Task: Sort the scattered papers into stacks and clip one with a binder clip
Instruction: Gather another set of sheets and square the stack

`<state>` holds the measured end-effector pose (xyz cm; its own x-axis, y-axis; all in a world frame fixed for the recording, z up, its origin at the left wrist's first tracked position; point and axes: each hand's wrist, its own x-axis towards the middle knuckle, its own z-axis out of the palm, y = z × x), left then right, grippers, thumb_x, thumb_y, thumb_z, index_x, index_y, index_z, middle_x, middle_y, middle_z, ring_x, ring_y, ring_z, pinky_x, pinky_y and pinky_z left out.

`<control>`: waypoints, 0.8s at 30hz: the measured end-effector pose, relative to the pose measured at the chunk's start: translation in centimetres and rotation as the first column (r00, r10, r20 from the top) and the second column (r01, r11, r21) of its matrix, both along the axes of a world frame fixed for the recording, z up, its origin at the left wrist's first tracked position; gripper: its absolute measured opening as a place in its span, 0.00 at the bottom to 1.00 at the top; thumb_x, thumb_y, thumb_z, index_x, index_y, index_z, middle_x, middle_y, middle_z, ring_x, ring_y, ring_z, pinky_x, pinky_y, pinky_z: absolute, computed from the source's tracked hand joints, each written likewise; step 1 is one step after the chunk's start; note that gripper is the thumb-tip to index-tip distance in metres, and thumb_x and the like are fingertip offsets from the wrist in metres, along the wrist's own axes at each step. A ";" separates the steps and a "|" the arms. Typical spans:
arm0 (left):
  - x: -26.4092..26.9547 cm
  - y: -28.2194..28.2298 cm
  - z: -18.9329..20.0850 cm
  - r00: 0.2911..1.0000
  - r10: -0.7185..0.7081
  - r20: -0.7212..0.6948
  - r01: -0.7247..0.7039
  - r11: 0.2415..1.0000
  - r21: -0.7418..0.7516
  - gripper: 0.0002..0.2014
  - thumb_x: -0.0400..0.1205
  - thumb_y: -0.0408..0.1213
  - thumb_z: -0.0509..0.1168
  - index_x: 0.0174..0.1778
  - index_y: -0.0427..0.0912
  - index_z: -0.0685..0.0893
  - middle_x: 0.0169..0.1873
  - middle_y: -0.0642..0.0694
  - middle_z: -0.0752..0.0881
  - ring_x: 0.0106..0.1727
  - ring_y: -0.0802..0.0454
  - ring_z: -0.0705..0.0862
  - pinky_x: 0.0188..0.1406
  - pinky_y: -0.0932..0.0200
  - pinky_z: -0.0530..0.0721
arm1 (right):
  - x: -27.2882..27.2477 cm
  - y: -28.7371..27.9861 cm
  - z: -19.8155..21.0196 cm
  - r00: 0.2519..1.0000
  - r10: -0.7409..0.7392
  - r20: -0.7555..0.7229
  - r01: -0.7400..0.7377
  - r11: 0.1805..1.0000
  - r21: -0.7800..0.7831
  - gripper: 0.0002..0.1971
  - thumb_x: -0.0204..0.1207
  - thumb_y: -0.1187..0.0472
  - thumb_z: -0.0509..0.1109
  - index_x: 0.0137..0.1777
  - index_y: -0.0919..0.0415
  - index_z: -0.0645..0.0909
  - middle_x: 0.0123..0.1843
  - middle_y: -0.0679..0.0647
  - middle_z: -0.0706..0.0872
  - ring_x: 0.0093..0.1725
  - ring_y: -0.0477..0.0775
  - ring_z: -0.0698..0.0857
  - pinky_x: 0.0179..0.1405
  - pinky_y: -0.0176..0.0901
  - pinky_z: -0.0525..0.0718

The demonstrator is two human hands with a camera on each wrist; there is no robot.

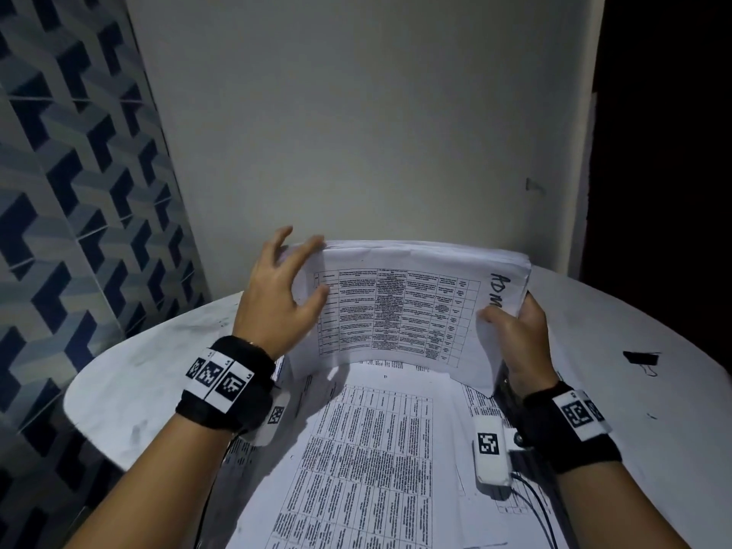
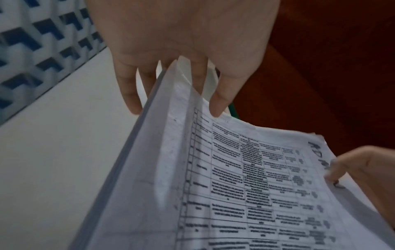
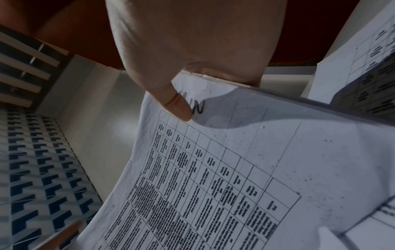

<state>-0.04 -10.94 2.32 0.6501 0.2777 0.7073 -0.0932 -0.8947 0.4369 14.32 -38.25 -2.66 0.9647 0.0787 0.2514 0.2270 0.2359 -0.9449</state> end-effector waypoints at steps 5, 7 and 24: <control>0.5 1.5 -2.3 0.991 -0.107 0.082 0.135 0.729 -0.671 0.47 0.70 0.31 0.81 0.83 0.54 0.64 0.77 0.48 0.73 0.75 0.48 0.75 0.73 0.47 0.75 | 0.5 -0.2 -0.7 1.000 -0.021 -0.019 0.021 1.000 -0.010 0.18 0.69 0.71 0.70 0.56 0.54 0.87 0.57 0.52 0.94 0.60 0.60 0.91 0.68 0.66 0.85; 1.2 2.3 -3.6 0.979 -0.186 0.083 0.173 0.547 -0.819 0.29 0.71 0.28 0.77 0.68 0.46 0.80 0.64 0.46 0.87 0.69 0.38 0.83 0.68 0.43 0.82 | 0.6 0.0 -0.8 0.999 -0.029 -0.039 0.029 1.000 -0.003 0.16 0.70 0.73 0.68 0.53 0.55 0.87 0.55 0.52 0.94 0.59 0.59 0.91 0.67 0.65 0.85; 2.4 2.0 -2.2 0.963 -0.258 0.074 0.205 0.528 -0.824 0.19 0.84 0.26 0.66 0.69 0.47 0.82 0.61 0.52 0.90 0.63 0.52 0.89 0.66 0.46 0.85 | 0.6 -0.5 2.1 0.975 -0.055 0.214 0.108 0.964 -0.242 0.13 0.78 0.66 0.73 0.54 0.46 0.87 0.55 0.46 0.93 0.58 0.48 0.91 0.63 0.57 0.89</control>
